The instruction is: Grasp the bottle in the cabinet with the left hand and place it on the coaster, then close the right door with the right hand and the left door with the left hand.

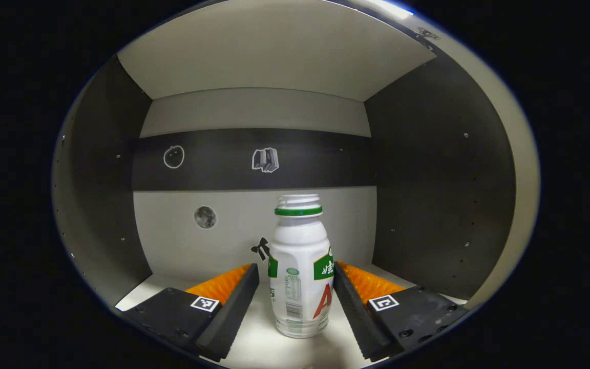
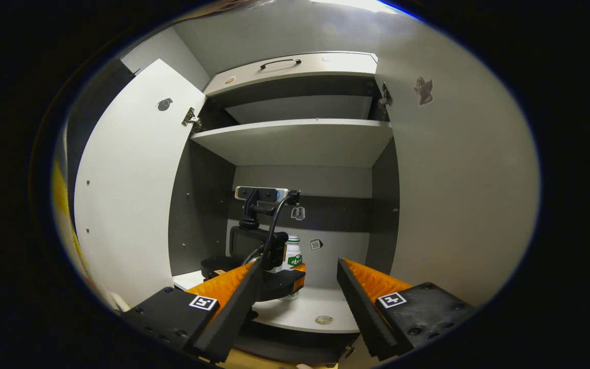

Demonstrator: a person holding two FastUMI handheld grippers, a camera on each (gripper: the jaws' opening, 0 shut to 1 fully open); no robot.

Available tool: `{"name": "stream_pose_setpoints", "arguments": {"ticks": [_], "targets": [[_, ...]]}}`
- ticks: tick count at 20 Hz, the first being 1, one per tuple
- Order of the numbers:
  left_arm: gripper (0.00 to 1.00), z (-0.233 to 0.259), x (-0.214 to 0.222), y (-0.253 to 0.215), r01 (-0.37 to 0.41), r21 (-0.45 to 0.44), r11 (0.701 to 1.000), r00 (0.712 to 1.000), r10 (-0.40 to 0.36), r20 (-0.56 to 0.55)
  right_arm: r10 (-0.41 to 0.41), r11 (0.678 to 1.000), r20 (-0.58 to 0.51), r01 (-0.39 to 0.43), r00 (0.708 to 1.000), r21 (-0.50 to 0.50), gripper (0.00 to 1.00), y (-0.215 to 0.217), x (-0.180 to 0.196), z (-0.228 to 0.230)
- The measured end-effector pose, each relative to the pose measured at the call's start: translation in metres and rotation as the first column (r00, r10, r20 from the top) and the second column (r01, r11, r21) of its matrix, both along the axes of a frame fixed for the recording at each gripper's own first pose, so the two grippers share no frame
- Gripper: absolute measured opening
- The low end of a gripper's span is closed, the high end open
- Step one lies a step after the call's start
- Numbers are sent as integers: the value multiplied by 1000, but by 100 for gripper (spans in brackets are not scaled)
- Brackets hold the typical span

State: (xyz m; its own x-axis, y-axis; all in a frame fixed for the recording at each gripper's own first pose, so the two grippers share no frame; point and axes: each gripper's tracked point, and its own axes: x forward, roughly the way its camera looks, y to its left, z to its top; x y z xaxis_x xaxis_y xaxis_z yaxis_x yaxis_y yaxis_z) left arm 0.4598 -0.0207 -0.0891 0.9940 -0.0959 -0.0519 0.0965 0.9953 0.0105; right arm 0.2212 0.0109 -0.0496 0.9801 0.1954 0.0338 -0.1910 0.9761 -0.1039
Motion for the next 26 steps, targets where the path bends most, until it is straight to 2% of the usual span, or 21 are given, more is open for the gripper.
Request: {"name": "stream_pose_setpoints", "arguments": {"ticks": [4, 6, 7, 12, 19, 26], "targets": [[90, -9, 12, -4, 22, -12, 1000, 1000, -23, -21, -9, 1000, -10, 10, 1000, 22, 97, -1, 13, -7], [84, -8, 9, -4, 32, -16, 999, 999, -32, -21, -6, 1000, -21, 7, 1000, 31, 98, 0, 17, -11], [77, -10, 11, -5, 32, -18, 999, 999, -32, -24, -4, 1000, -22, 5, 1000, 29, 98, 1, 16, -12], [74, 12, -2, 0, 27, -82, 996, 1000, -26, 6, -16, 1000, -9, 16, 1000, -3, 97, 1, 2, -4], [73, 57, -82, 16, 4, -16, 1000, 997, -2, 78, -35, 999, 12, 35, 999, 30, 98, -1, -42, 23], [74, 59, -193, 30, 13, -18, 1000, 997, -12, 74, -78, 996, -7, 79, 997, 38, 98, 8, -101, 27]]}}
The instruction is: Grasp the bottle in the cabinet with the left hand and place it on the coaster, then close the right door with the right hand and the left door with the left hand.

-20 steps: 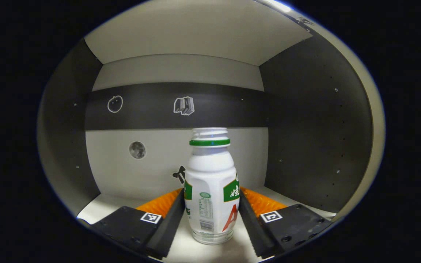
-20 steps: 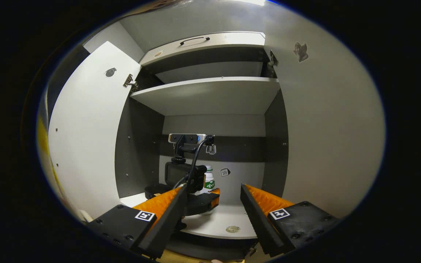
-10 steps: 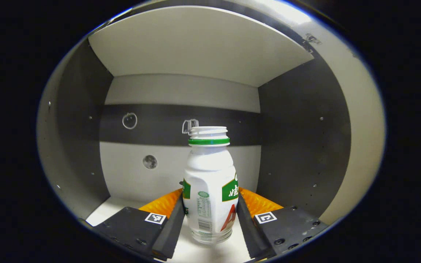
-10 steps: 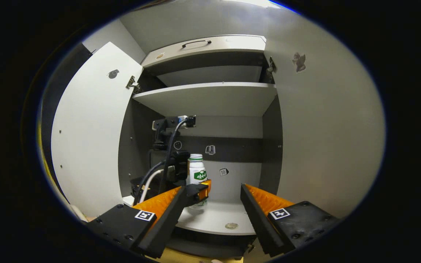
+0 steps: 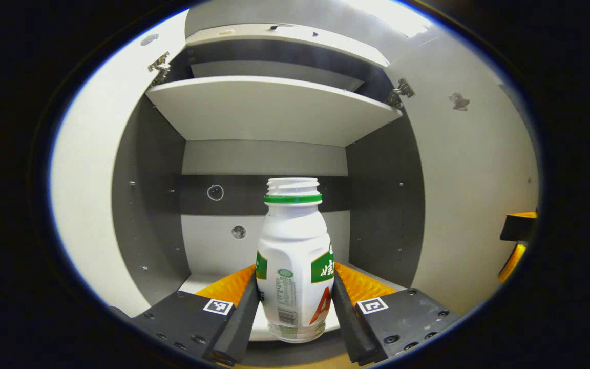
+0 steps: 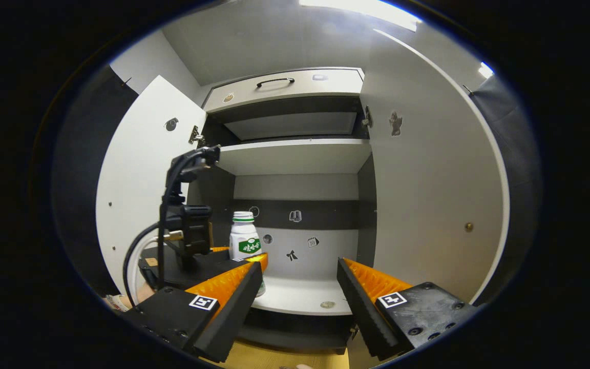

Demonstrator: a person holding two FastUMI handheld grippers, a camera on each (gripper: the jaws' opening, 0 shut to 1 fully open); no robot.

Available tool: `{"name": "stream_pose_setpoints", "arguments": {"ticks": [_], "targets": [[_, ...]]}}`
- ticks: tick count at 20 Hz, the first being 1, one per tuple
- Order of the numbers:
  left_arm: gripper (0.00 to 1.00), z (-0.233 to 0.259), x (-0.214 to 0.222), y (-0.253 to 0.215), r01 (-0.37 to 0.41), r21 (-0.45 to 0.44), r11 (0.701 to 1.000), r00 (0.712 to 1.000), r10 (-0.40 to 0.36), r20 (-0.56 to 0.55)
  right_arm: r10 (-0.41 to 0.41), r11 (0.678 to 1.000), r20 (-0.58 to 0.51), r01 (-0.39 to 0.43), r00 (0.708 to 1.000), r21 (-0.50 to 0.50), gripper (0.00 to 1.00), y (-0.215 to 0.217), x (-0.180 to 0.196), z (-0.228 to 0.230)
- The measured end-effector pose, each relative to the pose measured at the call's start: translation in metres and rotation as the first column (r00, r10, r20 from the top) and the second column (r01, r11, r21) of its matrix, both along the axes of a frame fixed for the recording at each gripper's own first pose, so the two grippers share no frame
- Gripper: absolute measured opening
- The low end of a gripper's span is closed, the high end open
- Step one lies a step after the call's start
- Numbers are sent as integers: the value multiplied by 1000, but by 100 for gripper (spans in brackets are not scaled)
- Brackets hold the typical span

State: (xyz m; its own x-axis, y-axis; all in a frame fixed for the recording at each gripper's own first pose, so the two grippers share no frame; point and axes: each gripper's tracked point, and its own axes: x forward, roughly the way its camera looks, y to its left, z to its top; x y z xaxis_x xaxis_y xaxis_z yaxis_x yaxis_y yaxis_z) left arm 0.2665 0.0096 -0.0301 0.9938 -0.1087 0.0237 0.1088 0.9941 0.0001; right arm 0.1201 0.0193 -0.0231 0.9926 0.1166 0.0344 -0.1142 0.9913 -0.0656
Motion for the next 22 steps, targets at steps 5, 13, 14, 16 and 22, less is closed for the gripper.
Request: {"name": "stream_pose_setpoints", "arguments": {"ticks": [5, 13, 14, 16, 22], "targets": [[74, -29, -79, 9, 22, -39, 999, 999, -23, -49, -60, 998, -8, 60, 998, -34, 97, 6, -45, -3], [74, -107, -176, 0, 70, -82, 994, 993, -78, -92, -133, 979, -16, 128, 991, -161, 98, 1, -92, -36], [74, -120, -184, -2, 65, -73, 995, 993, -72, -92, -136, 976, -19, 131, 991, -171, 98, 0, -93, -44], [74, -149, -195, -7, 63, -64, 996, 993, -69, -100, -145, 971, -34, 136, 989, -198, 98, -6, -94, -67], [74, -240, -212, -21, 23, -98, 995, 989, -37, -140, -127, 981, -98, 110, 987, -157, 98, -23, -90, -150]]}}
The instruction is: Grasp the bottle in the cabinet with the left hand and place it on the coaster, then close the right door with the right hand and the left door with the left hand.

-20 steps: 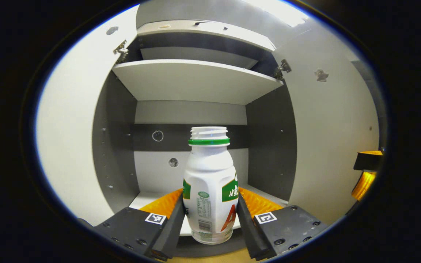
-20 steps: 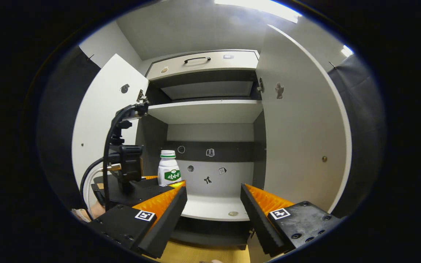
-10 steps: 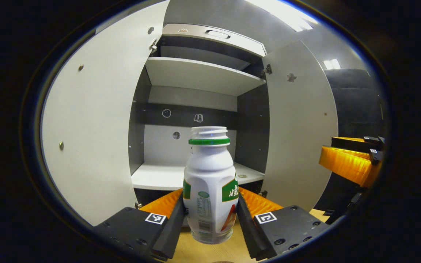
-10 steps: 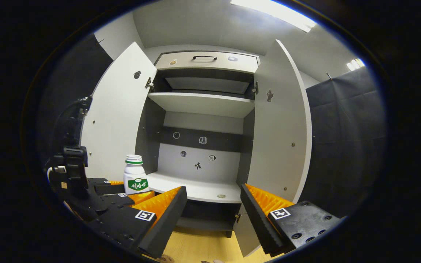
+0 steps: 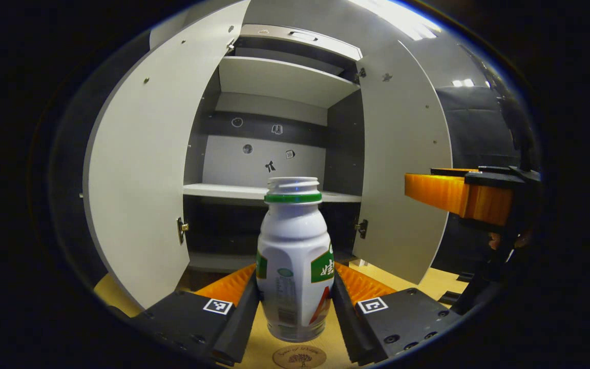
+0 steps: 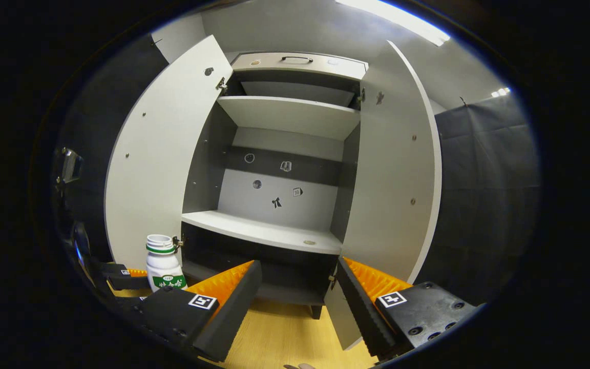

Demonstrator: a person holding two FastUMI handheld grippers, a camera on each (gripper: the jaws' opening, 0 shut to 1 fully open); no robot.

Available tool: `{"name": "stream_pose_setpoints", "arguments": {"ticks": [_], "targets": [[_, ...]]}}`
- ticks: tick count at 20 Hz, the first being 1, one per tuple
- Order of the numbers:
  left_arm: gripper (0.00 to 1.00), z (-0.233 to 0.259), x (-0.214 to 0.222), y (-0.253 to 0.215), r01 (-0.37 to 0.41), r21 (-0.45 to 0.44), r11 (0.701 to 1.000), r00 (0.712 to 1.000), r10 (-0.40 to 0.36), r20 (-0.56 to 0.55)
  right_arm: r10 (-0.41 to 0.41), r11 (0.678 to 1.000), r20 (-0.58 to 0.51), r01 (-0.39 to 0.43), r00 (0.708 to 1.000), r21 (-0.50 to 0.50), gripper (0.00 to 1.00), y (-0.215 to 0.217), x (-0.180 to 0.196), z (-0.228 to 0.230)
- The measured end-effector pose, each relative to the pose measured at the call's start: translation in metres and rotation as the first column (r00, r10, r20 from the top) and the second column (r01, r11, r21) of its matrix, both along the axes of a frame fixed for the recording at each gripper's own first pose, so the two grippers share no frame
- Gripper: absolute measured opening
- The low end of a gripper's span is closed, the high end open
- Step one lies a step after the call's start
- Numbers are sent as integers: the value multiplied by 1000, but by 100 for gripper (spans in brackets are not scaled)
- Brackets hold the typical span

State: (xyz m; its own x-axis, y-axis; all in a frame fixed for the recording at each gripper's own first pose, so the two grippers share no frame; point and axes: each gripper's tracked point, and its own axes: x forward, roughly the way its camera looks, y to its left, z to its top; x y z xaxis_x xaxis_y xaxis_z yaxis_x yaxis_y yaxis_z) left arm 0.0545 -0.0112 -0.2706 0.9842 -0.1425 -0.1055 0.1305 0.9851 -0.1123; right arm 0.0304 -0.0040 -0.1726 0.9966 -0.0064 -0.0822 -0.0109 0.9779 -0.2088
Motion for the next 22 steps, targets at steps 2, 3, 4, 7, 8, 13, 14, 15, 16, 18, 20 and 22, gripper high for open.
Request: {"name": "stream_pose_setpoints", "arguments": {"ticks": [2, 3, 4, 7, 8, 13, 14, 15, 16, 18, 20, 22], "targets": [[74, -22, -3, -4, -18, 0, 1000, 1000, 18, 11, 3, 1000, -12, -3, 1000, 6, 98, -8, 1, -26], [74, -34, -3, -6, -25, 9, 1000, 1000, 25, 12, 1, 1000, -19, -1, 1000, -1, 98, -13, 1, -39], [74, -47, -1, -8, -35, 24, 999, 999, 35, -2, -2, 1000, -22, 2, 1000, -9, 98, -18, 0, -50], [74, -76, 4, -10, -60, 27, 998, 998, 60, -21, 0, 1000, -65, -1, 998, -26, 98, -28, -3, -82], [74, -83, 3, -10, -68, 18, 998, 997, 69, -28, 4, 1000, -82, -7, 997, -30, 98, -29, -4, -90], [74, -106, -7, -9, -116, 7, 993, 992, 116, -52, 32, 999, -105, -34, 994, -20, 98, -29, -6, -109], [74, -110, -9, -10, -117, 8, 993, 992, 117, -53, 36, 999, -108, -39, 993, -21, 98, -29, -6, -111], [74, -114, -9, -11, -118, 11, 993, 991, 118, -55, 41, 999, -113, -44, 993, -19, 98, -29, -7, -113], [74, -120, -9, -10, -124, 17, 992, 990, 125, -63, 48, 999, -115, -50, 992, -16, 98, -28, -7, -115], [74, -131, -11, -11, -130, 22, 991, 988, 131, -77, 58, 998, -112, -60, 992, -15, 98, -26, -8, -116], [74, -128, -12, -13, -134, 27, 991, 989, 135, -55, 59, 998, -111, -61, 992, -17, 98, -27, -10, -118], [74, -132, -13, -17, -131, 45, 990, 990, 133, -46, 58, 998, -121, -59, 991, -9, 98, -28, -11, -123]]}}
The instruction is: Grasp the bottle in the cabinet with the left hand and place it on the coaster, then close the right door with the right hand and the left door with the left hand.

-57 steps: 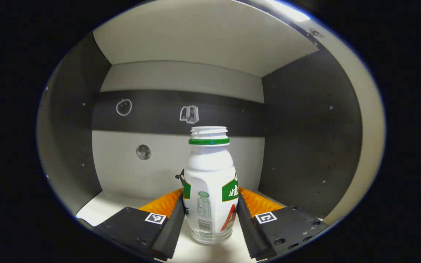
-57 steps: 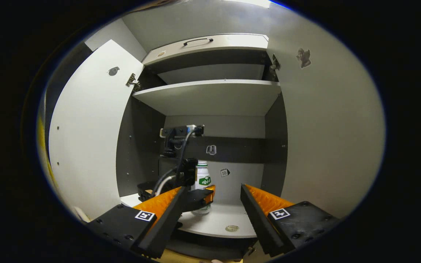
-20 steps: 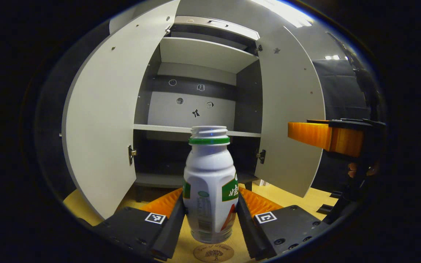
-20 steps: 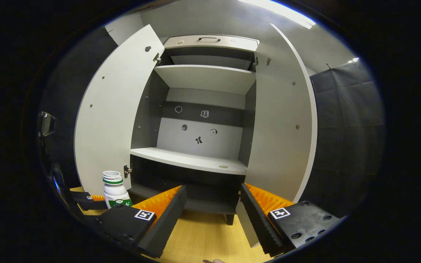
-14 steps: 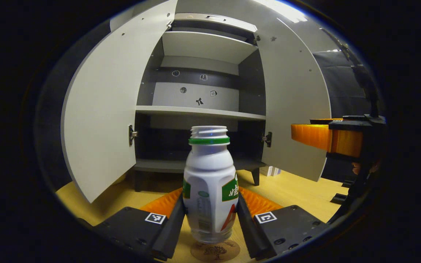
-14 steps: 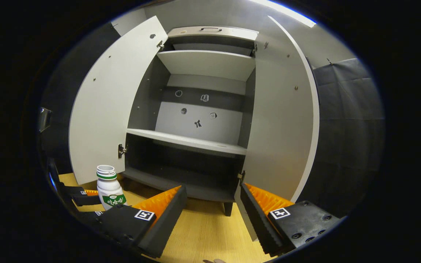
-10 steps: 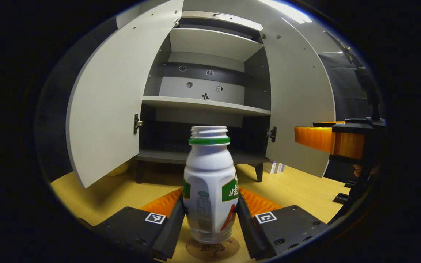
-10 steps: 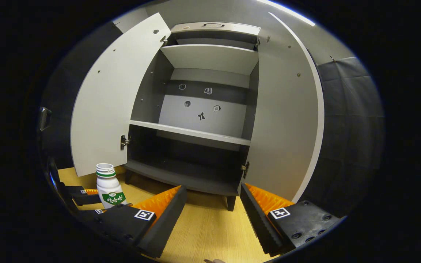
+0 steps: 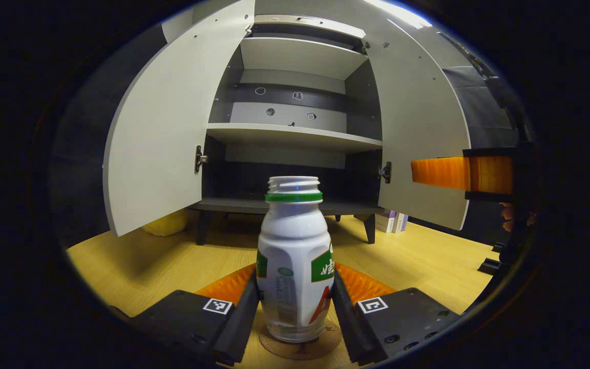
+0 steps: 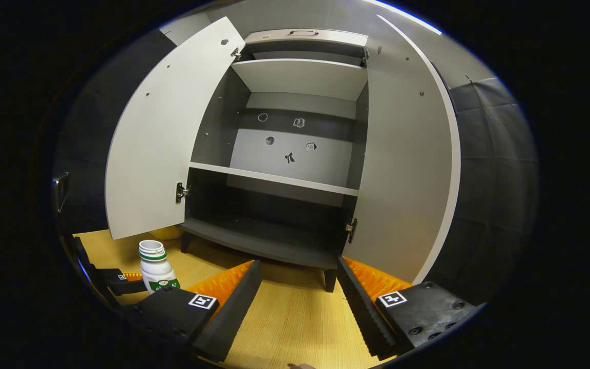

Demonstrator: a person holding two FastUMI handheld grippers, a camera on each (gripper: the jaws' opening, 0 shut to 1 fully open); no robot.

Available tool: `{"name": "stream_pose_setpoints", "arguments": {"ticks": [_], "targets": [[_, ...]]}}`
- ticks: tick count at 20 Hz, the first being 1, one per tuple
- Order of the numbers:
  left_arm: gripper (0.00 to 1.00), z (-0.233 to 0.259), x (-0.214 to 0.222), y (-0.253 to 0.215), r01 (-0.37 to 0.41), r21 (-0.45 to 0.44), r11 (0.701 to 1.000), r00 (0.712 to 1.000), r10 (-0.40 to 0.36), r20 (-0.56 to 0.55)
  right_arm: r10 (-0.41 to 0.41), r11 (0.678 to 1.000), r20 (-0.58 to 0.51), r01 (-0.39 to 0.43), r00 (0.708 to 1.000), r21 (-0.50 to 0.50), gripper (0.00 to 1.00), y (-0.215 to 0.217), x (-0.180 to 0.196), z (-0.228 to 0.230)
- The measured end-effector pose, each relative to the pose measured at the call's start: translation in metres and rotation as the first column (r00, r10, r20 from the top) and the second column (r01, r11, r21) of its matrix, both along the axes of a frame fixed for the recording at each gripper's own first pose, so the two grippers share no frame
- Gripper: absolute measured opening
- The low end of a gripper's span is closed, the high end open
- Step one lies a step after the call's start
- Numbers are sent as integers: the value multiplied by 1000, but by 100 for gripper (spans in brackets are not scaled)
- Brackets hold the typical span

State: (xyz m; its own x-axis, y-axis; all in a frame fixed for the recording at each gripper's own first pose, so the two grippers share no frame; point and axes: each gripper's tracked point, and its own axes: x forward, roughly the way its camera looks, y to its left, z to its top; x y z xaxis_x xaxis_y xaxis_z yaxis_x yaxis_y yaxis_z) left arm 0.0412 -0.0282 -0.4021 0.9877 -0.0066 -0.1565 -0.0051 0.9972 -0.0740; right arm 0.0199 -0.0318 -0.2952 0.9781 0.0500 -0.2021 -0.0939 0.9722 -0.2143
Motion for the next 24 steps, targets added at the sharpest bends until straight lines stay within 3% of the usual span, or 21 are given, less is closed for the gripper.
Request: {"name": "stream_pose_setpoints", "arguments": {"ticks": [7, 12, 18, 24], "targets": [[79, -1, -1, -7, 21, 53, 998, 1000, -21, 0, 7, 1000, -19, -7, 1000, 9, 98, 4, -2, -5], [94, -1, -3, -6, 9, 77, 997, 1000, -8, -17, 23, 1000, -5, -23, 1000, 2, 98, 10, -2, 4], [94, 52, 11, -4, 11, 121, 993, 998, -17, 54, 15, 1000, 7, -15, 1000, 9, 98, 12, -2, 28], [94, 152, 21, 10, 0, 105, 994, 992, -13, 128, -40, 999, 37, 39, 999, 24, 98, 4, -8, 100]]}}
